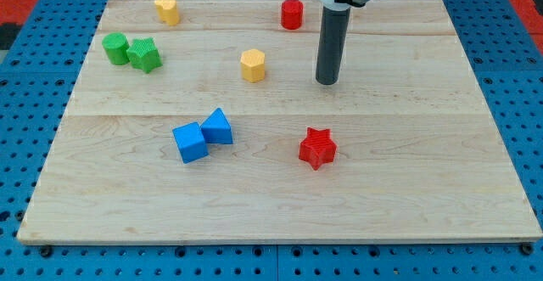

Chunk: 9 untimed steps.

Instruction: Move the red star towards the top right

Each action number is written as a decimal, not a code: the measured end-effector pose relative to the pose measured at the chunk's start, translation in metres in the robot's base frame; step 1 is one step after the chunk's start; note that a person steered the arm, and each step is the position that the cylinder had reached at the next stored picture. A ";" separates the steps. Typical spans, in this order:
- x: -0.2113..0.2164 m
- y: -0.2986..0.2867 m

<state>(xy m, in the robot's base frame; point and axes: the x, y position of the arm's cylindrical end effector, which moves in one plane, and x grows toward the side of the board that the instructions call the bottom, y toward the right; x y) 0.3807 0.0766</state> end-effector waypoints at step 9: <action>0.015 -0.015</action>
<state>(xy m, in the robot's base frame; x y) 0.3960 0.0612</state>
